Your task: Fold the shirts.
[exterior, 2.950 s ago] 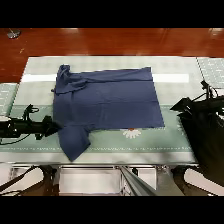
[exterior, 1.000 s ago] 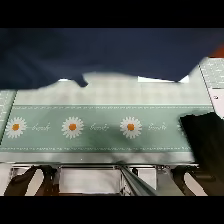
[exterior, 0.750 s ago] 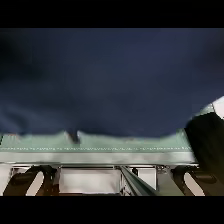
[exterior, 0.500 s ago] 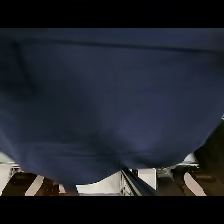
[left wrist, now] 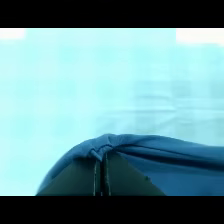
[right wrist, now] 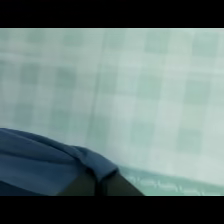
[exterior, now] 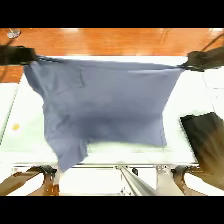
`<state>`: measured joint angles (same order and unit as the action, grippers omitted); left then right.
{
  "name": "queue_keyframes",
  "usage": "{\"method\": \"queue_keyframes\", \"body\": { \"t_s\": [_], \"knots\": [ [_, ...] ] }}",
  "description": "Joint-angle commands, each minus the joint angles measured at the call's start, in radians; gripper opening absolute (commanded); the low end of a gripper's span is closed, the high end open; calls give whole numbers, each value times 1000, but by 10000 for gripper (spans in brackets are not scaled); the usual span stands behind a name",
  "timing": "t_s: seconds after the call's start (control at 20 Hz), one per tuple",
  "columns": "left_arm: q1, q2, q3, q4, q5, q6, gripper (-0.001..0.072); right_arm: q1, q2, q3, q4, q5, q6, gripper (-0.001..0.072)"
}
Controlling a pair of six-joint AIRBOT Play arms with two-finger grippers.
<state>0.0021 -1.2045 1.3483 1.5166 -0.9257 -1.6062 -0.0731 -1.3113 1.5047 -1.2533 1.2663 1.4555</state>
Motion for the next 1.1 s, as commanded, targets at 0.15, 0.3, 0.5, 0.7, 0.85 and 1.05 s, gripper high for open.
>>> {"method": "queue_keyframes", "body": {
  "t_s": [0.15, 0.3, 0.5, 0.7, 0.85, 1.05],
  "knots": [
    [0, -427, 209, -37, 132, -172, 28, -1, -499, 297, 26, -163, 71, 16],
    [1, -502, 246, -151, 118, -171, 29, -1, -645, 437, 118, -119, 86, 16],
    [31, -449, 260, -164, -187, 43, 28, -10, -631, 477, 121, 135, 5, 16],
    [90, -443, 232, -163, -513, 185, 28, -23, -605, 458, 119, 278, -8, 16],
    [118, -463, 146, -164, -534, 185, 28, -15, -605, 367, 116, 308, -10, 16],
    [115, -492, 58, -172, -505, 196, 31, -14, -606, 232, 108, 258, -12, 16]
  ]
}}
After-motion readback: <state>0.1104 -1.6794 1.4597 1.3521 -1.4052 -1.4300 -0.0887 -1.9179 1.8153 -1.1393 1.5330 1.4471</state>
